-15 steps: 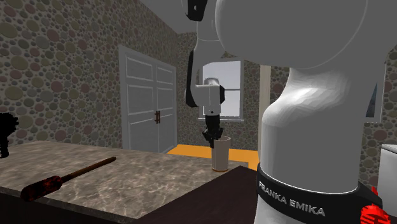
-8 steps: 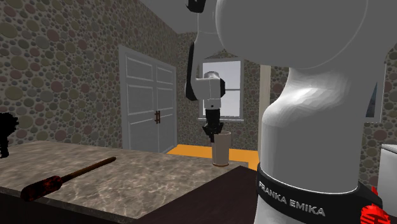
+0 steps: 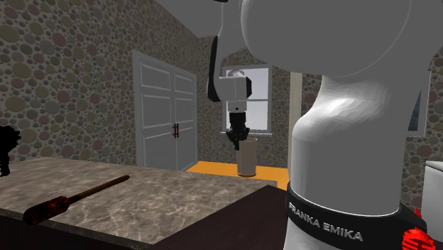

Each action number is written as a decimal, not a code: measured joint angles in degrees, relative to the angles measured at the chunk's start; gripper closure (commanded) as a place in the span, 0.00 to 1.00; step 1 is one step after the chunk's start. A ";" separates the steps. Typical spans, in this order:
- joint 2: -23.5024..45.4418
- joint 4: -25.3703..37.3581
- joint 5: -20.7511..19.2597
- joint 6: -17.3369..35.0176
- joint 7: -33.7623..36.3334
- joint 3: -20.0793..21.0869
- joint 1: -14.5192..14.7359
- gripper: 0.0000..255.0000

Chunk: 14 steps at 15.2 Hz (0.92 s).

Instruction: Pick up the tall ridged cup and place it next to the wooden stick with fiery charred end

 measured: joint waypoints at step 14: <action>-7.30 0.53 -2.86 -7.62 1.49 -2.13 1.67 1.00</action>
